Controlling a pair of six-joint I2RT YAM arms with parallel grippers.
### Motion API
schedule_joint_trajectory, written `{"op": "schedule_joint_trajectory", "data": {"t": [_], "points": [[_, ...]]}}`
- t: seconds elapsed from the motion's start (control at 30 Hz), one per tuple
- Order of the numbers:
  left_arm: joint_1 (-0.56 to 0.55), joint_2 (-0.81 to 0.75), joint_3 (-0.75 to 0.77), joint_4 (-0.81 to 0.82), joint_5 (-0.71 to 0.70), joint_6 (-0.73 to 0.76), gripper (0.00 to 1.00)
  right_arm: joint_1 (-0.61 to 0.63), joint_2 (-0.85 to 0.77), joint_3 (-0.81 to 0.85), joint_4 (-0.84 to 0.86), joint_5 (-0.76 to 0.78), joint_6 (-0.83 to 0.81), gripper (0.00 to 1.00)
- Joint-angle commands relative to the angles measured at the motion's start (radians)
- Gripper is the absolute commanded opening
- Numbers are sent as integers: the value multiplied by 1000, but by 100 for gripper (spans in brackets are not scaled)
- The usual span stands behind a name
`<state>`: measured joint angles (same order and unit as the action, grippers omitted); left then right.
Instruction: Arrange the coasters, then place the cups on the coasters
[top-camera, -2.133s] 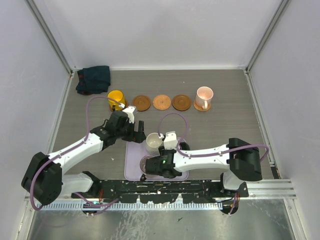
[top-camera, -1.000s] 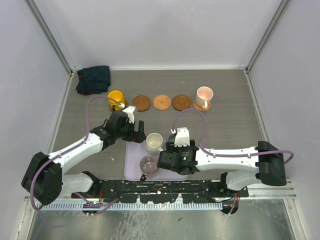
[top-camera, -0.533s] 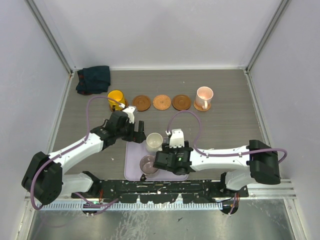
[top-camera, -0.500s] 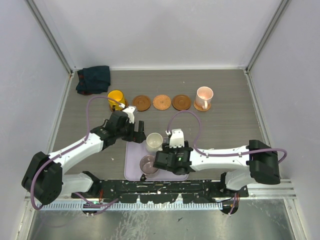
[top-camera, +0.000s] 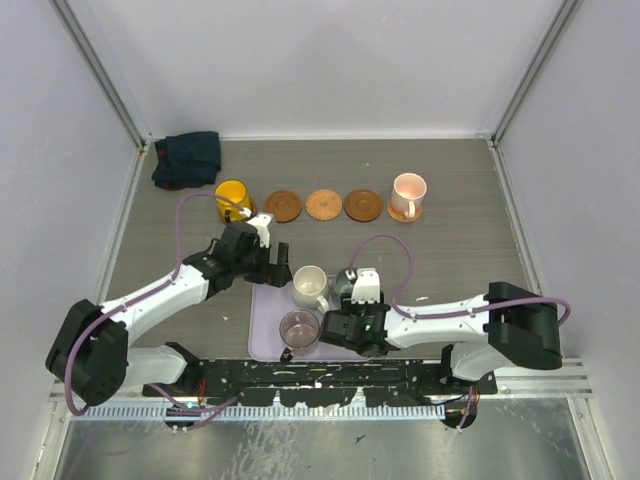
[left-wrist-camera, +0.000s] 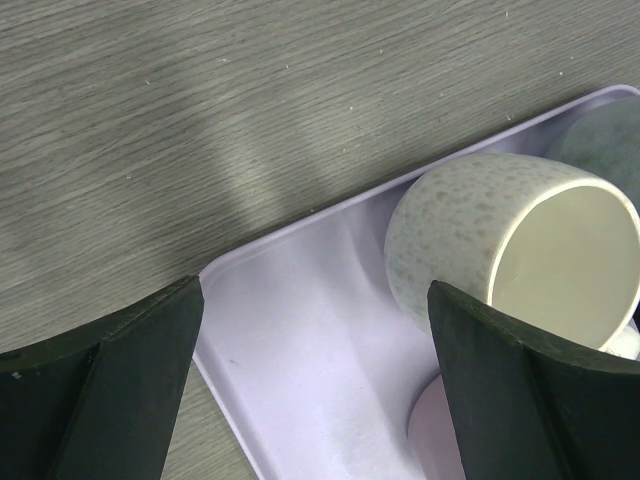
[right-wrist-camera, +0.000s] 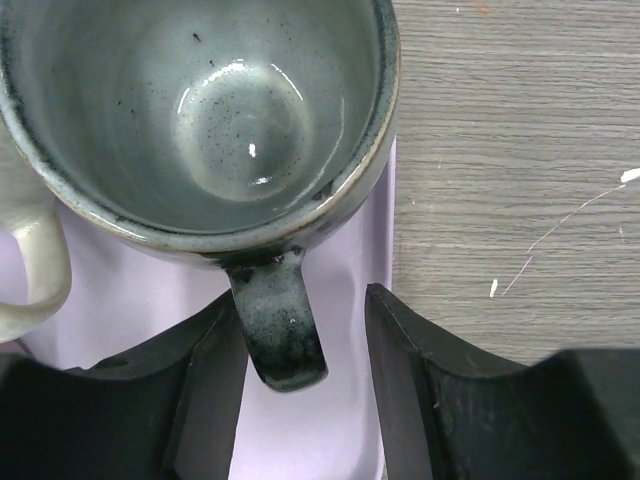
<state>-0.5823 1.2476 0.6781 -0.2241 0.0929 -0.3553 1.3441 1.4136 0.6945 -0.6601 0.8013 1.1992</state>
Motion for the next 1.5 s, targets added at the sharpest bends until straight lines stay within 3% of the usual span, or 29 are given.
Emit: {"op": "schedule_joint_trajectory", "data": {"t": [0.0,0.4,0.83,1.0,1.2,1.33,1.43,1.47], "points": [[0,-12,16,41,9,1,95,-2,-53,-13,87,63,22,53],[0,-10,14,44,2,1,95,-2,-69,-29,155,64,-56,49],[0,-7,11,42,-2,-3,96,-2,6,-19,145,91,-29,30],[0,-5,11,43,-4,-1,95,-3,39,-3,133,94,-27,34],[0,0,11,43,-4,-1,96,-8,48,-1,132,106,-23,32],[1,1,11,41,-5,-2,95,-10,51,1,131,108,-24,19],[1,1,12,41,-4,-3,95,-10,48,12,118,114,-23,1],[0,1,12,40,-4,-2,96,-10,47,18,110,116,-24,1]]}}
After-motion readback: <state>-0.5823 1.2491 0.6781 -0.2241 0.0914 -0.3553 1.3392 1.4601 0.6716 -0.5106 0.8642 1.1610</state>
